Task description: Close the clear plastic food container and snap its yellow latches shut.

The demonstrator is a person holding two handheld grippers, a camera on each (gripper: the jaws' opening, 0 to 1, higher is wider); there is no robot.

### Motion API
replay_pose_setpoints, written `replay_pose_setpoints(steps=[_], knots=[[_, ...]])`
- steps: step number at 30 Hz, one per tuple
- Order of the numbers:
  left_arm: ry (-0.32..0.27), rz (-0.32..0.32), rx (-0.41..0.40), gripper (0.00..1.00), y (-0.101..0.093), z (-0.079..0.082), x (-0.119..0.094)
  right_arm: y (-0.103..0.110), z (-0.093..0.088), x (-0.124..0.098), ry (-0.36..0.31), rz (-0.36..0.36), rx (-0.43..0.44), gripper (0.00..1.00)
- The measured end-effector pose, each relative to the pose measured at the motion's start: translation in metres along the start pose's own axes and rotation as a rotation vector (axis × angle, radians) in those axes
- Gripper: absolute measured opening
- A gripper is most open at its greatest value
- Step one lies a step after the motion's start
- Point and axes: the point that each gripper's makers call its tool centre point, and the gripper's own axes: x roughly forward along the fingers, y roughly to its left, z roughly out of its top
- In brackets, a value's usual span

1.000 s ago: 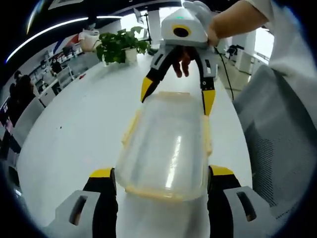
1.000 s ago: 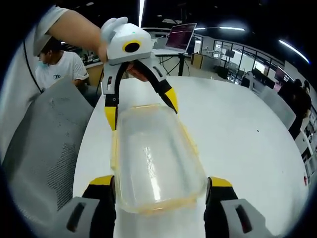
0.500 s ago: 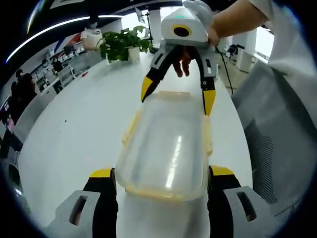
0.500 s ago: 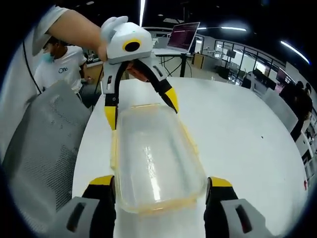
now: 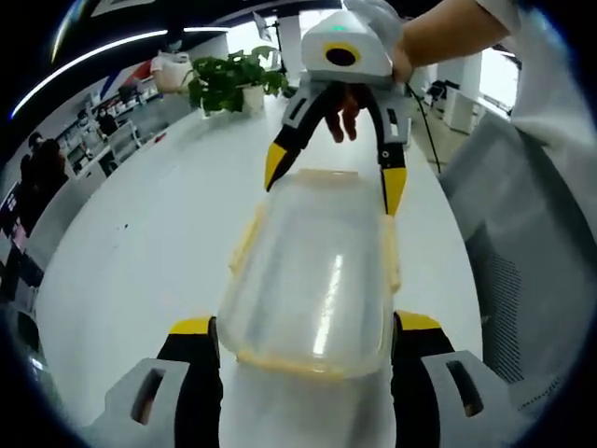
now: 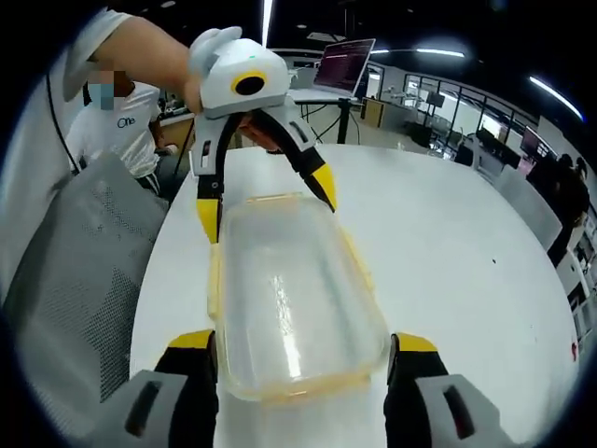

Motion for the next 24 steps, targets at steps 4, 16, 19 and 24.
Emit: replay_pose_setpoints(steps=[4, 16, 19, 24], knots=[[0.008, -0.002, 0.002, 0.72, 0.008, 0.000, 0.001, -0.008, 0.002, 0.002, 0.004, -0.001, 0.000, 0.73], [0.008, 0.000, 0.001, 0.72, 0.035, 0.001, 0.005, -0.033, 0.006, 0.007, 0.008, -0.002, -0.001, 0.73], [0.006, 0.001, 0.001, 0.72, 0.042, 0.000, 0.005, -0.040, 0.007, 0.008, 0.002, -0.005, 0.000, 0.73], [-0.001, 0.005, 0.003, 0.72, 0.052, 0.002, 0.007, -0.051, 0.008, 0.010, 0.003, -0.007, 0.001, 0.73]])
